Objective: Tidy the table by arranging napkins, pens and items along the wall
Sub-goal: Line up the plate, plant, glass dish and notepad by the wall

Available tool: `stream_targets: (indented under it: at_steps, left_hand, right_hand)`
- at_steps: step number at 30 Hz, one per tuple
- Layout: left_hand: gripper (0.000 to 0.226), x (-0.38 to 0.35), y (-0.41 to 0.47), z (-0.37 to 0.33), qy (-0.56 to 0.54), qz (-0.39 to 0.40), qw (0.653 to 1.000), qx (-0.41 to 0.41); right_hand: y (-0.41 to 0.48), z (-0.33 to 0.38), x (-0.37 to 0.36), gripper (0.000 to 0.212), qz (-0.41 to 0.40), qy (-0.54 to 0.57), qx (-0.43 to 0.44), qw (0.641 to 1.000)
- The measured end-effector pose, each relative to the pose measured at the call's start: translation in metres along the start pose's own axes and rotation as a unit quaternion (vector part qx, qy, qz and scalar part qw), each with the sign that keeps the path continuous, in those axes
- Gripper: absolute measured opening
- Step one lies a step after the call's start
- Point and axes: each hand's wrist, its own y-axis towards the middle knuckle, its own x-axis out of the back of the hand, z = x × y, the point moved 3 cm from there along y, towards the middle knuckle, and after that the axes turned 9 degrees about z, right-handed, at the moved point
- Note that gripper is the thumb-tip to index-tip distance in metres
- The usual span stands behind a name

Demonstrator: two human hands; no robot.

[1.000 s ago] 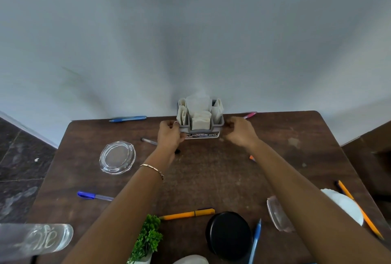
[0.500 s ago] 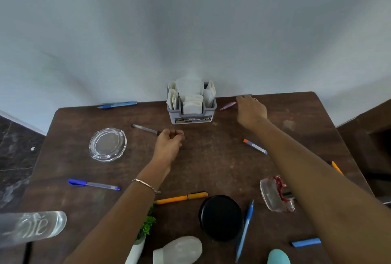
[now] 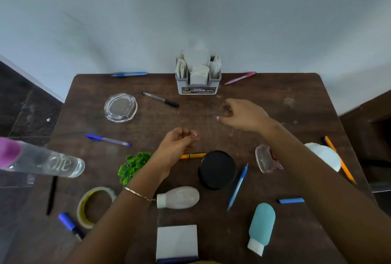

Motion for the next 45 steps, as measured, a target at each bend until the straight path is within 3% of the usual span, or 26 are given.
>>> stream_targets:
  at_steps: [8, 14, 21, 25, 29, 36, 45]
  left_hand:
    - [0.010, -0.014, -0.062, 0.027, -0.045, -0.064, 0.996, -0.043]
    - [0.011, -0.046, -0.099, 0.069, -0.075, -0.155, 0.985, 0.000]
    - [0.008, -0.124, -0.103, 0.090, -0.025, -0.029, 0.998, 0.042]
    - [0.012, -0.170, -0.093, 0.079, 0.014, 0.041, 0.998, 0.043]
    - [0.010, -0.210, -0.076, 0.064, 0.071, 0.079, 0.994, -0.002]
    - [0.029, -0.268, -0.023, 0.027, 0.238, 0.094, 0.961, -0.105]
    - [0.082, -0.330, 0.046, 0.026, 0.492, 0.119, 0.853, -0.126]
  right_hand:
    - [-0.083, 0.000, -0.036, 0.023, -0.062, 0.159, 0.031, 0.985]
    - [-0.139, -0.010, -0.080, 0.019, -0.070, 0.191, 0.033, 0.979]
    - [-0.190, -0.061, -0.102, 0.025, -0.071, 0.229, -0.010, 0.971]
    - [-0.204, -0.121, -0.095, 0.024, -0.126, 0.238, -0.086, 0.959]
    - [-0.215, -0.183, -0.086, 0.038, -0.190, 0.226, -0.169, 0.940]
    - [-0.221, -0.229, -0.090, 0.055, -0.197, 0.234, -0.203, 0.930]
    - [-0.209, -0.245, -0.096, 0.063, -0.186, 0.287, -0.163, 0.925]
